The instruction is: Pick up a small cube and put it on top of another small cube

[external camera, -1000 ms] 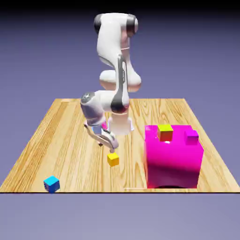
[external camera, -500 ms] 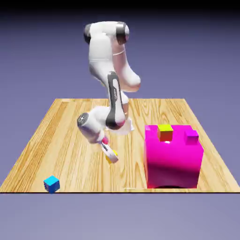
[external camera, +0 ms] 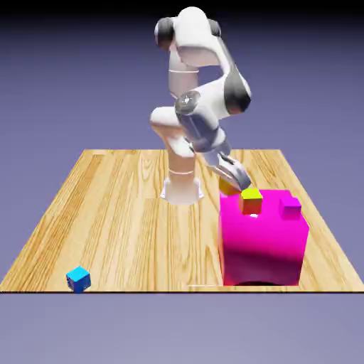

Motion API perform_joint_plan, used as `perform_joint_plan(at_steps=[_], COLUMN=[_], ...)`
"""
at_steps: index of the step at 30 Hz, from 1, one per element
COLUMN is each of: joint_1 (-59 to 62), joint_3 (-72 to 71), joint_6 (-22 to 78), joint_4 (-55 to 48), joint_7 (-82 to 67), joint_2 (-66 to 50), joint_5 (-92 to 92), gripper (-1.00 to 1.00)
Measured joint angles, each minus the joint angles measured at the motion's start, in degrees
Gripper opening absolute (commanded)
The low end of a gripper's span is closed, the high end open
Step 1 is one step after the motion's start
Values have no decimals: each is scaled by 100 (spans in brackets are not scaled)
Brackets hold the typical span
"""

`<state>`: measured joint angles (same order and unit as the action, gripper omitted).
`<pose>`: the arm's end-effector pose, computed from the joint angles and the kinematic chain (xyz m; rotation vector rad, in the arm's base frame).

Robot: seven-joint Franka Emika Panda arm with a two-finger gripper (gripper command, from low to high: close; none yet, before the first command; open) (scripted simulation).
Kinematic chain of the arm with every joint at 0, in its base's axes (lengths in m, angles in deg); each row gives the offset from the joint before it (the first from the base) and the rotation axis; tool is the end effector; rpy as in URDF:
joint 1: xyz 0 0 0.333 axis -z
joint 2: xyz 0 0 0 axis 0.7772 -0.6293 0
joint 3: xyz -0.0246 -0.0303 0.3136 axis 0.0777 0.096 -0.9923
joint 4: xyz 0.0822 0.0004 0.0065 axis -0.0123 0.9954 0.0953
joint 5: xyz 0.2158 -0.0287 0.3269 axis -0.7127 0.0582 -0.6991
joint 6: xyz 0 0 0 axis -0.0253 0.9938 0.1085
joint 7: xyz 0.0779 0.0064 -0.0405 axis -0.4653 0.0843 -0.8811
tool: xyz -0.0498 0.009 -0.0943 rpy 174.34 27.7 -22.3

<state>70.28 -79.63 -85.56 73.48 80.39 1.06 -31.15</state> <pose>0.4753 0.1336 0.4451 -1.7837 2.3782 0.7630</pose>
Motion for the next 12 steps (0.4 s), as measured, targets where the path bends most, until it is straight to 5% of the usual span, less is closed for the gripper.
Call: perform_joint_plan(at_steps=[5, 6, 12], joint_1=[-210, -189, -2], joint_3=[-239, -242, -3], joint_6=[-995, -1009, -9], joint_4=[661, 670, 9], joint_7=[-128, -130, 0], joint_2=[-291, -295, -4], joint_5=[-164, -166, 5], gripper=[-100, 100, 100])
